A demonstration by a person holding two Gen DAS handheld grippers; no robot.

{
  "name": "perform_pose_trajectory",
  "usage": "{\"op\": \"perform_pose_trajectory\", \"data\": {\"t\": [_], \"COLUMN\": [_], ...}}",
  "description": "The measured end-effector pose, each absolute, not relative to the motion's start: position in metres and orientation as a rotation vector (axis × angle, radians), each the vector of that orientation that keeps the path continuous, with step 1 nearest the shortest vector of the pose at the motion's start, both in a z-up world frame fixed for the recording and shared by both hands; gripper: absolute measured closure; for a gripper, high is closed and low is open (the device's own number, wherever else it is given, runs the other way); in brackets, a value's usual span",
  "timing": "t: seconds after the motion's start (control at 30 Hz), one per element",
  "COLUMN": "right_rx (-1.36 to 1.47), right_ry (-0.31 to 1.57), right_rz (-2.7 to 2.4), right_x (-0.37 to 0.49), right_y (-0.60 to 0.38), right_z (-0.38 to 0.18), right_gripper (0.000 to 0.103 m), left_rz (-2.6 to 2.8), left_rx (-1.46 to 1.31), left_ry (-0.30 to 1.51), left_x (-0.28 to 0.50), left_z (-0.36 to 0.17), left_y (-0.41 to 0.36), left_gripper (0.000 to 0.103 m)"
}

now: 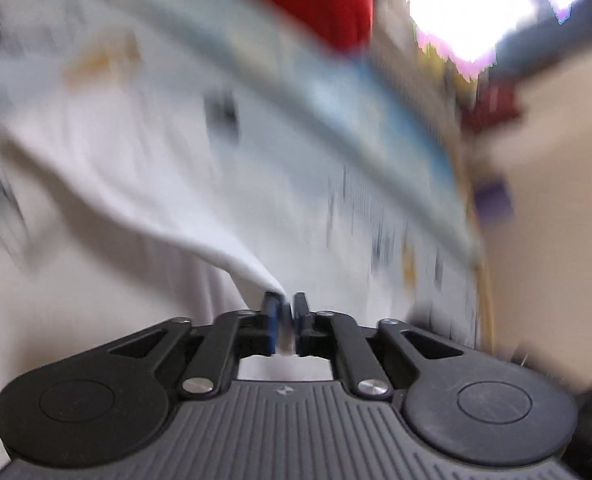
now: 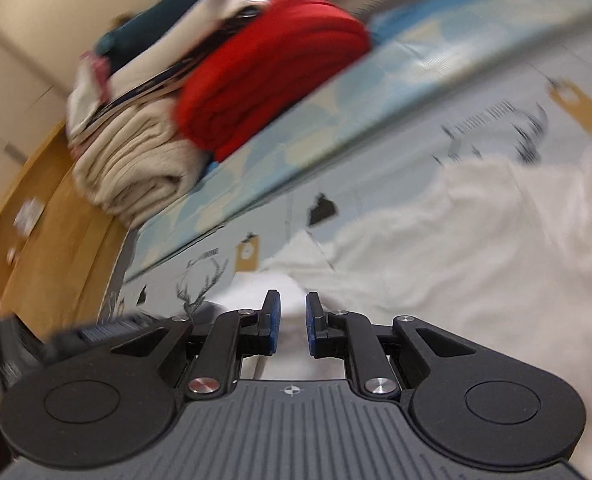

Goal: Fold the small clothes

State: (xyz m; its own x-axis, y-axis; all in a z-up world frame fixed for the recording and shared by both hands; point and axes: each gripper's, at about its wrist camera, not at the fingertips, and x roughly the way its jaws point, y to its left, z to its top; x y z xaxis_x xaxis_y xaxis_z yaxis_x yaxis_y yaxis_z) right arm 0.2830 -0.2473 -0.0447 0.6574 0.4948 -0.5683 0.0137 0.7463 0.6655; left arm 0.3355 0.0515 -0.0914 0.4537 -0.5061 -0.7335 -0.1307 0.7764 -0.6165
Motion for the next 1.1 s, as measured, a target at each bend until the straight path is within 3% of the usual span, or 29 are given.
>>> {"op": "perform_pose_trajectory", "data": {"t": [0.1, 0.3, 0.5, 0.67, 0.8, 0.87, 0.9, 0.93, 1.1], "right_rx": [0.730, 0.817, 0.829, 0.829, 0.807, 0.792, 0.789, 0.776, 0.678], "right_ry": [0.842, 0.921, 1.061, 1.149, 1.181, 1.178, 1.171, 1.166, 1.016], "right_rz": [0.201, 0.113, 0.145, 0.181, 0.187, 0.207, 0.219, 0.236, 0.301], "right_x": [0.276, 0.275, 0.292, 0.310, 0.320, 0.323, 0.324, 0.326, 0.334], "right_y": [-0.257, -0.271, -0.247, -0.221, -0.210, -0.206, -0.205, -0.203, -0.214], "right_z": [-0.060, -0.097, -0.145, -0.173, -0.180, -0.179, -0.178, -0.175, -0.139], "right_gripper": [0.086, 0.086, 0.086, 0.066, 0.061, 0.065, 0.079, 0.085, 0.096], "left_rz": [-0.182, -0.040, 0.045, 0.042, 0.079, 0.104, 0.120, 0.140, 0.224], "left_rx": [-0.536, -0.308, -0.319, -0.290, -0.322, -0.340, -0.352, -0.365, -0.421], "left_ry": [1.230, 1.060, 1.070, 1.061, 1.052, 1.038, 1.027, 1.015, 0.972], "left_x": [0.327, 0.324, 0.341, 0.346, 0.354, 0.359, 0.361, 0.363, 0.368], "left_z": [-0.107, -0.075, -0.078, -0.077, -0.070, -0.066, -0.063, -0.060, -0.048], "left_y": [0.038, 0.065, 0.101, 0.112, 0.131, 0.144, 0.152, 0.161, 0.199], "left_gripper": [0.094, 0.087, 0.087, 0.087, 0.087, 0.087, 0.087, 0.087, 0.087]}}
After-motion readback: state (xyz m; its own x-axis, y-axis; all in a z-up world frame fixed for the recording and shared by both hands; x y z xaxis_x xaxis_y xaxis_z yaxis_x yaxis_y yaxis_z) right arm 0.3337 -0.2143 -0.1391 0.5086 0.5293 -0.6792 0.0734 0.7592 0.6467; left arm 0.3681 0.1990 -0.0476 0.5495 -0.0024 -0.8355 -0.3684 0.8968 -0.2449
